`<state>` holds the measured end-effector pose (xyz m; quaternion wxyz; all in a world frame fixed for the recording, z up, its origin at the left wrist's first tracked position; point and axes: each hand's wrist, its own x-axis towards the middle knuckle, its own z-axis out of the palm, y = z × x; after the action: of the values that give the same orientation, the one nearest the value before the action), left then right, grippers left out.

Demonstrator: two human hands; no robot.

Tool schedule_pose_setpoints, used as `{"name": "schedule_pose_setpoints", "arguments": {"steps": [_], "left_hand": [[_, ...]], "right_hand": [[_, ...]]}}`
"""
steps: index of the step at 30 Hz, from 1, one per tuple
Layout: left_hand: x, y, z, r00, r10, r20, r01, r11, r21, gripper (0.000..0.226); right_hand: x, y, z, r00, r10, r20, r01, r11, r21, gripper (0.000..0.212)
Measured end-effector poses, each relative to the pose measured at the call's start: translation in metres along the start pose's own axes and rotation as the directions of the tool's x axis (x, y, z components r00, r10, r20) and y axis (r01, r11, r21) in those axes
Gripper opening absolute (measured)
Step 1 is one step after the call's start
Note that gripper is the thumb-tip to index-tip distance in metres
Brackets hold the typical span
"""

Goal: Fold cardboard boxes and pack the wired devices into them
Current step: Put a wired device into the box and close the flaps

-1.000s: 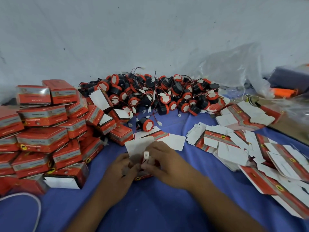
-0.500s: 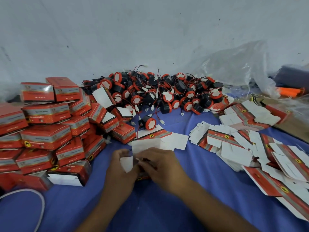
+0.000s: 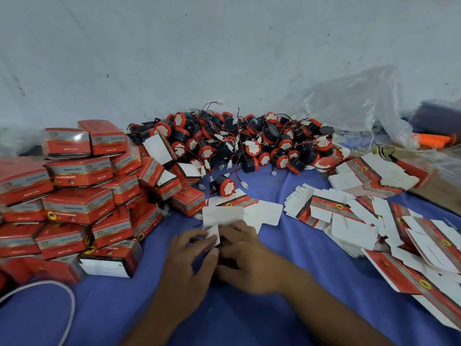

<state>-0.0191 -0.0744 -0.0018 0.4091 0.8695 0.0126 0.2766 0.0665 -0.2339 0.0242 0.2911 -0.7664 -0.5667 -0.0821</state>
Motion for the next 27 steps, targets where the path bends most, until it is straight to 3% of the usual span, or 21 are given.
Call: {"name": "schedule_pose_setpoints", "arguments": {"steps": [2,4,7,9,12,15,20,22,24,27], "left_hand": [[0.003,-0.003,0.002,1.0,-0.002,-0.001,0.002,0.999,0.04,0.029],[0.005,-0.009,0.005,0.999,0.002,0.041,-0.006,0.997,0.081,0.028],[0.008,-0.014,0.007,0.995,-0.02,0.096,0.016,0.999,0.037,0.032],[0.01,-0.013,0.007,0.996,-0.002,0.086,0.003,1.0,-0.016,0.023],[0.013,-0.012,0.005,0.996,-0.022,0.088,0.03,0.995,-0.096,0.016],[0.016,-0.015,0.005,0.992,-0.051,0.114,0.066,0.988,-0.136,0.014],[0.018,-0.018,0.004,0.986,-0.099,0.131,0.118,0.982,-0.15,0.006],[0.018,-0.017,0.003,0.987,-0.091,0.135,0.115,0.978,-0.175,0.009],[0.017,-0.015,0.002,0.988,-0.09,0.127,0.113,0.976,-0.185,0.016],[0.014,-0.013,0.003,0.978,-0.162,0.129,0.19,0.947,-0.259,0.04]], "right_hand": [[-0.002,0.009,-0.01,0.999,0.031,0.023,-0.035,0.982,0.186,0.014],[-0.007,0.017,-0.023,0.965,0.253,-0.064,-0.211,0.9,0.382,0.02],[-0.012,0.031,-0.029,0.765,0.566,-0.307,-0.407,0.795,0.45,0.021],[-0.014,0.041,-0.034,0.653,0.727,-0.214,-0.531,0.641,0.554,0.014],[-0.016,0.049,-0.039,0.679,0.732,0.057,-0.42,0.323,0.848,0.01],[-0.014,0.048,-0.035,0.719,0.693,0.052,-0.257,0.196,0.946,0.018],[-0.007,0.041,-0.012,0.717,0.687,0.12,-0.38,0.24,0.894,0.042],[-0.005,0.035,-0.004,0.78,0.62,0.082,-0.425,0.429,0.797,0.039],[-0.002,0.029,0.0,0.851,0.525,-0.008,-0.369,0.61,0.702,0.035],[0.002,0.029,-0.001,0.873,0.478,-0.098,-0.355,0.76,0.545,0.033]]}}
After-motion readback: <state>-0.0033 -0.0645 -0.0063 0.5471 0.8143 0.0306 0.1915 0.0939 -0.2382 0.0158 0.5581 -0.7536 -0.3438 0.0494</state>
